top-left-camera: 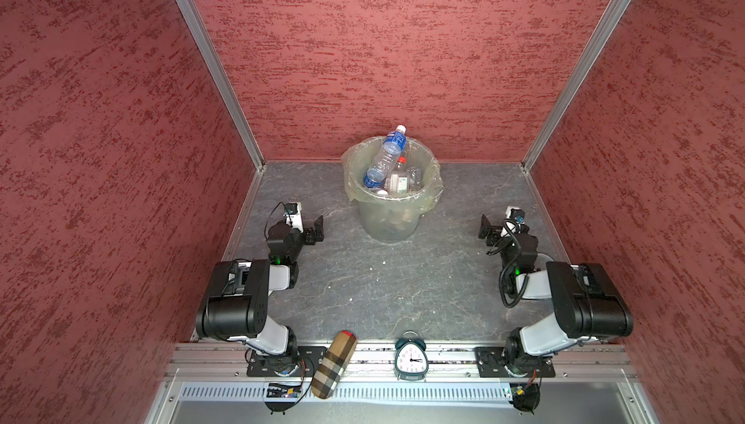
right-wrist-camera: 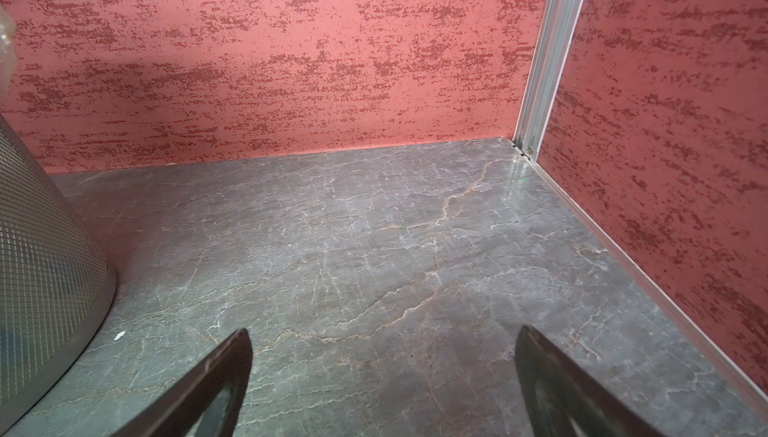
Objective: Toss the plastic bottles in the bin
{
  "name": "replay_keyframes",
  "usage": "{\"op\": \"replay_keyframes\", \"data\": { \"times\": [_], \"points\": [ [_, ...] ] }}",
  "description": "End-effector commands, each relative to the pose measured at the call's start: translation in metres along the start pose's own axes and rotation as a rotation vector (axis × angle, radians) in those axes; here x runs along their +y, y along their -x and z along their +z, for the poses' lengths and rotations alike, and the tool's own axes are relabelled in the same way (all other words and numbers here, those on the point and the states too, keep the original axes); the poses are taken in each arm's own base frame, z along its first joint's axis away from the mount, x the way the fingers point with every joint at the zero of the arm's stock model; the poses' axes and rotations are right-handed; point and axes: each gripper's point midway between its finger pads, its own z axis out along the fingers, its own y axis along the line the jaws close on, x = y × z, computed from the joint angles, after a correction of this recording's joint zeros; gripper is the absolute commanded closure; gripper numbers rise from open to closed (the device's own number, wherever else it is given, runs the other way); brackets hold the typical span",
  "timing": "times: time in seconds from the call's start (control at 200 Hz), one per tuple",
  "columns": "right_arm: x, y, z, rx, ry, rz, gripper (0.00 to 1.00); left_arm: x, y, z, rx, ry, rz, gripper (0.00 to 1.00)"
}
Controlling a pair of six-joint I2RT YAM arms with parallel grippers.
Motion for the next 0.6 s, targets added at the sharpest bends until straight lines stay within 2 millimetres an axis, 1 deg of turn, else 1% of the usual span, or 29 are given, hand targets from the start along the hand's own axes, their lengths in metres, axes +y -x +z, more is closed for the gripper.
{"op": "replay_keyframes", "data": {
  "times": [0.0,0.596],
  "points": [
    [-0.0014,0.0036,0.0011,-0.015,-0.005,0.011,0.01,-0.0008,0.0049,0.0003,-0.013,-0.012,-0.001,0.01],
    [0.0000,0.0046,0.0012,-0.018,-0.008,0.005,0.01,-0.0013,0.0041,0.0006,-0.011,-0.008,0.002,0.01]
  ]
}}
